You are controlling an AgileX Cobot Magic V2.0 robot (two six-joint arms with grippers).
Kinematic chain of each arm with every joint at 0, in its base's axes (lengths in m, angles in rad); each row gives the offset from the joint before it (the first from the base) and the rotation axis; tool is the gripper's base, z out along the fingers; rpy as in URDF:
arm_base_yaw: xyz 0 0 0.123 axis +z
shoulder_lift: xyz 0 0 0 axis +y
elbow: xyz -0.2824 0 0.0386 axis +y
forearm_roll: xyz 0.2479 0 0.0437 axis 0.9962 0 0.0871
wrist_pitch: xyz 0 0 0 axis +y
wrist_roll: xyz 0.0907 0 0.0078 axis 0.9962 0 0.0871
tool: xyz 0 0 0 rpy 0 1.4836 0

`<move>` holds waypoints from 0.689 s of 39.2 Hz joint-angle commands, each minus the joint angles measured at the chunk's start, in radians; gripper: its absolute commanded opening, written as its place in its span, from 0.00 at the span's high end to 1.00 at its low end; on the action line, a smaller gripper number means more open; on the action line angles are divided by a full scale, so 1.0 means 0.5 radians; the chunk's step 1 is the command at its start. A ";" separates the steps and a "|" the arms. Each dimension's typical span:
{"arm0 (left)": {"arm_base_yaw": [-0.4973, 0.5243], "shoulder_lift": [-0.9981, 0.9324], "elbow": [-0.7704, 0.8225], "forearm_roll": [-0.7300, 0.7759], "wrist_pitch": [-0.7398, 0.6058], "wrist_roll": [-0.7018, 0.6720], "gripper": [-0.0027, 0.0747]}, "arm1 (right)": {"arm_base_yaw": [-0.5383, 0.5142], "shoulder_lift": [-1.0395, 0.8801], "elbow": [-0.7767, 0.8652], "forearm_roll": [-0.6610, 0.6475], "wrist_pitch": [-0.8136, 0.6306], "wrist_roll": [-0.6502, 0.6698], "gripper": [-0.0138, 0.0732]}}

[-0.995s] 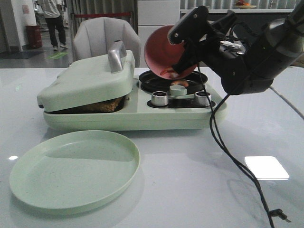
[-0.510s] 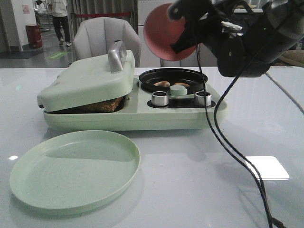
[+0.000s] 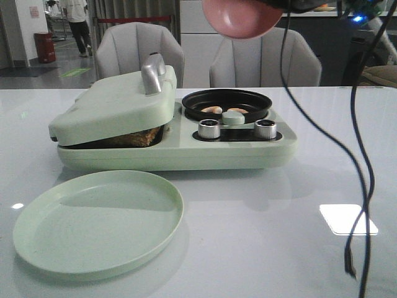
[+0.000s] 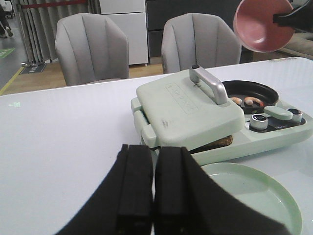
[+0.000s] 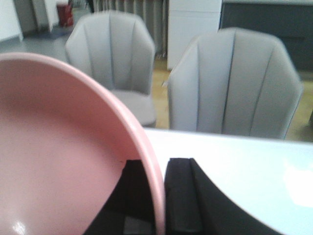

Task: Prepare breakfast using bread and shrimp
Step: 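Carry the emptied pink bowl back and set it on the table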

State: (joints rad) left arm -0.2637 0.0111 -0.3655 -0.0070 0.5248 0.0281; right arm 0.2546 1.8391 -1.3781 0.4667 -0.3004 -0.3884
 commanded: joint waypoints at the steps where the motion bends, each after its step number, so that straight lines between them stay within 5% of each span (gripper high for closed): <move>1: -0.010 0.023 -0.046 -0.019 -0.171 -0.019 0.82 | -0.136 -0.288 -0.068 0.072 0.306 0.014 0.68; 17: -0.010 0.023 -0.046 -0.019 -0.171 -0.019 0.82 | -0.764 -0.433 -0.068 0.156 1.744 0.014 0.68; 27: -0.010 0.023 -0.046 -0.019 -0.171 -0.019 0.82 | -0.858 -0.239 -0.068 0.013 2.079 0.013 0.68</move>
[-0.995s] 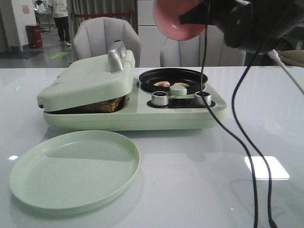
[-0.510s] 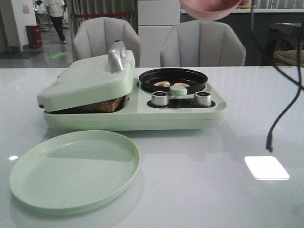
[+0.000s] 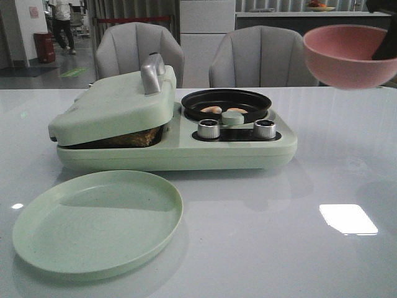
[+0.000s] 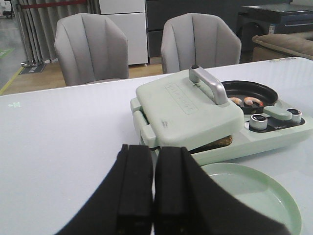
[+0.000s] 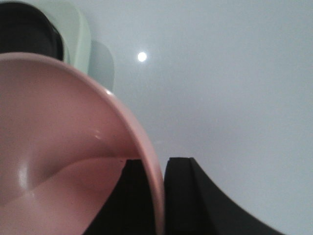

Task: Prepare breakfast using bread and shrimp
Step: 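Carry the emptied pink bowl back and set it on the table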

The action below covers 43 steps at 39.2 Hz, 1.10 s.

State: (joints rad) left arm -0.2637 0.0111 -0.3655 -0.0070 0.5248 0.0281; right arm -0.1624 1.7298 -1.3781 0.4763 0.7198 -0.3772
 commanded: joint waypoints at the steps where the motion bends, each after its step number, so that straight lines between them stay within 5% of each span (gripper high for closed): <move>1: -0.010 0.023 -0.046 -0.019 -0.171 -0.019 0.82 | -0.024 0.021 -0.068 -0.009 0.082 -0.010 0.68; 18: -0.010 0.023 -0.046 -0.019 -0.171 -0.019 0.82 | -0.024 0.368 -0.068 -0.009 0.120 -0.010 0.67; 32: -0.010 0.023 -0.046 -0.019 -0.171 -0.019 0.82 | -0.024 0.400 -0.150 -0.146 0.130 -0.010 0.28; 43: -0.010 0.023 -0.046 -0.019 -0.171 -0.019 0.82 | -0.020 0.198 -0.453 -0.343 0.474 -0.010 0.26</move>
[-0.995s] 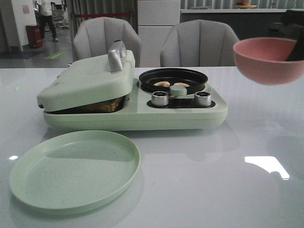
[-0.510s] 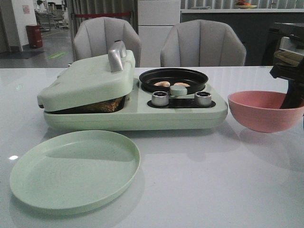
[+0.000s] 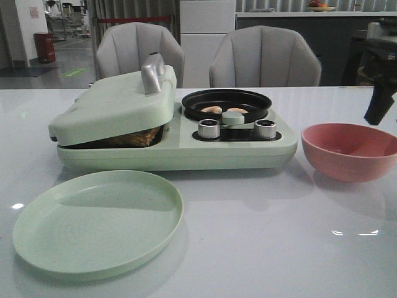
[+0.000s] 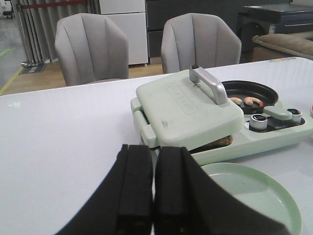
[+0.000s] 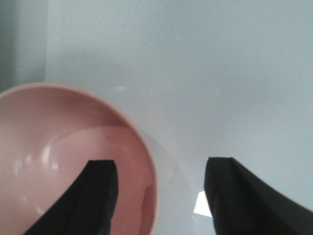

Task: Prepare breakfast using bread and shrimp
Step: 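Carry the emptied pink bowl back and set it on the table, then open the right gripper and withdraw it from the bowl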

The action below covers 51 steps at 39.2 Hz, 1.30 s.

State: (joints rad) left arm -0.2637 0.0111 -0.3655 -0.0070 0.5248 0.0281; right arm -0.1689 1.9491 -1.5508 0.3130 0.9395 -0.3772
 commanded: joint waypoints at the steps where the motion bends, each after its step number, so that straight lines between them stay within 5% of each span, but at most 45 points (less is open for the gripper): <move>1: -0.010 0.023 -0.046 -0.019 -0.171 -0.019 0.82 | -0.007 -0.278 -0.108 -0.017 0.023 -0.010 0.26; 23: -0.010 0.023 -0.046 -0.019 -0.171 -0.019 0.82 | 0.290 -1.172 0.166 -0.076 -0.425 -0.010 0.27; 31: -0.010 0.023 -0.046 -0.019 -0.171 -0.019 0.82 | 0.309 -1.533 0.592 -0.004 -0.723 0.007 0.30; 51: -0.010 0.023 -0.046 -0.019 -0.171 -0.019 0.82 | 0.843 -2.617 1.898 -0.039 -1.855 0.005 0.30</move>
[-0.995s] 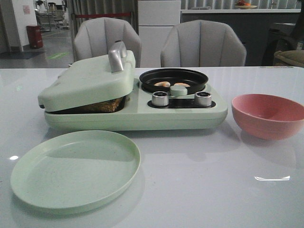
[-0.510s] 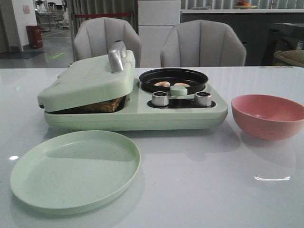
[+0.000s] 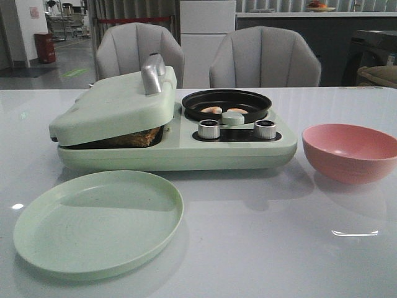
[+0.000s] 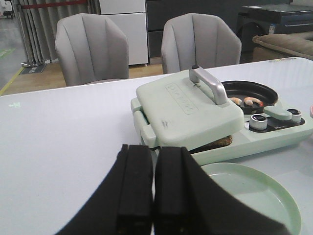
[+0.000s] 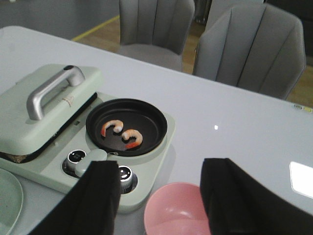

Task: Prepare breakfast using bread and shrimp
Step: 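Open the right gripper and withdraw it from the bowl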

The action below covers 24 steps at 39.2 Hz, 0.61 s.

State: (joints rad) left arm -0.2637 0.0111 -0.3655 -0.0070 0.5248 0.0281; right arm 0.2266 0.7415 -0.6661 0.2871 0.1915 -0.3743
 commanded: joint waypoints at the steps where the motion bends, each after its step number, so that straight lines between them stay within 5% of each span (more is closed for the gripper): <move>1: -0.010 0.023 -0.046 -0.019 -0.171 -0.019 0.82 | 0.064 -0.276 0.205 0.013 -0.415 -0.001 0.30; 16: -0.010 0.023 -0.046 -0.019 -0.171 -0.019 0.82 | 0.069 -0.894 0.904 0.013 -0.762 -0.001 0.32; 24: -0.010 0.023 -0.046 -0.019 -0.171 -0.019 0.82 | 0.069 -0.894 0.927 0.013 -0.753 -0.001 0.64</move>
State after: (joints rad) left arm -0.2637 0.0111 -0.3655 -0.0070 0.5248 0.0281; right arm 0.2586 0.2910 -0.1752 0.2939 -0.0923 -0.3743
